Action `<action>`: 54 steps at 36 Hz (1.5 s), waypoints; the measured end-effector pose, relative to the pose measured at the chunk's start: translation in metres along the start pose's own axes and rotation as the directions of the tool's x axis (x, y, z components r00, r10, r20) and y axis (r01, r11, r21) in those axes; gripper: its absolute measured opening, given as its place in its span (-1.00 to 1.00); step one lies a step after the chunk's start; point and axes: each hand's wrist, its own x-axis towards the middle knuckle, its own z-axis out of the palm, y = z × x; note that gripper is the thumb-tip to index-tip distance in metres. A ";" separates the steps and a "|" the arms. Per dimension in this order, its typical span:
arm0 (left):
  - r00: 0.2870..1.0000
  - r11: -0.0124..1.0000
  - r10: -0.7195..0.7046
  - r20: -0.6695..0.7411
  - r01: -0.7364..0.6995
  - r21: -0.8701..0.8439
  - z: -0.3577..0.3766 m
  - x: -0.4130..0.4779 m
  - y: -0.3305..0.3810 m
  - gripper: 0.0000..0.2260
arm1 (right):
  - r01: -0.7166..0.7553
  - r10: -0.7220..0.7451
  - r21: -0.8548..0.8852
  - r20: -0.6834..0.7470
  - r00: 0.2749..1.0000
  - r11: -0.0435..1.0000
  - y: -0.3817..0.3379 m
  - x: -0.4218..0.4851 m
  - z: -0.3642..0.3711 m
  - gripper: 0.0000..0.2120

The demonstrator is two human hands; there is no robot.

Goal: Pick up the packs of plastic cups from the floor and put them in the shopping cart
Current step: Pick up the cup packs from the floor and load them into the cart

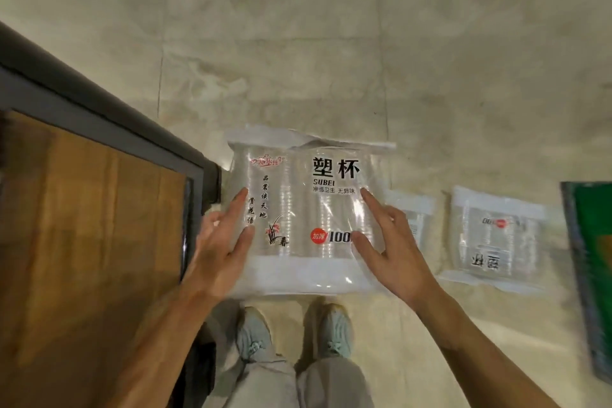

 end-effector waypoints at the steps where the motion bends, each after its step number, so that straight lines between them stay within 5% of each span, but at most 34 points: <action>1: 1.000 0.999 0.029 0.000 -0.029 -0.016 -0.014 -0.011 0.036 -0.55 | 0.010 -0.010 0.004 -0.028 1.000 1.000 -0.021 -0.013 -0.031 -0.38; 13: 0.910 0.909 0.413 0.028 -0.414 0.039 -0.187 -0.152 0.462 -0.55 | 0.063 -0.058 0.001 -0.391 0.919 0.998 -0.264 -0.214 -0.390 -0.41; 23: 0.677 0.713 0.686 0.267 -0.698 -0.061 -0.223 -0.233 0.643 -0.55 | -0.023 0.041 0.036 -0.684 0.728 0.999 -0.332 -0.388 -0.515 -0.45; 30: 0.344 0.497 0.802 0.489 -0.837 -0.228 -0.189 -0.282 0.716 -0.55 | -0.181 0.247 0.182 -0.852 0.462 0.967 -0.346 -0.504 -0.503 -0.46; 36: 0.089 0.454 0.757 0.648 -0.784 -0.423 -0.131 -0.354 0.740 -0.53 | -0.240 0.412 0.368 -0.896 0.165 0.898 -0.342 -0.601 -0.462 -0.48; 45: -0.267 0.380 0.553 0.789 -0.762 -0.524 -0.046 -0.504 0.714 -0.51 | -0.230 0.545 0.591 -0.805 -0.234 0.773 -0.327 -0.754 -0.343 -0.52; 54: -0.604 0.207 0.379 0.701 -0.683 -0.700 0.007 -0.702 0.629 -0.54 | -0.123 0.596 0.764 -0.583 -0.551 0.634 -0.340 -0.908 -0.190 -0.47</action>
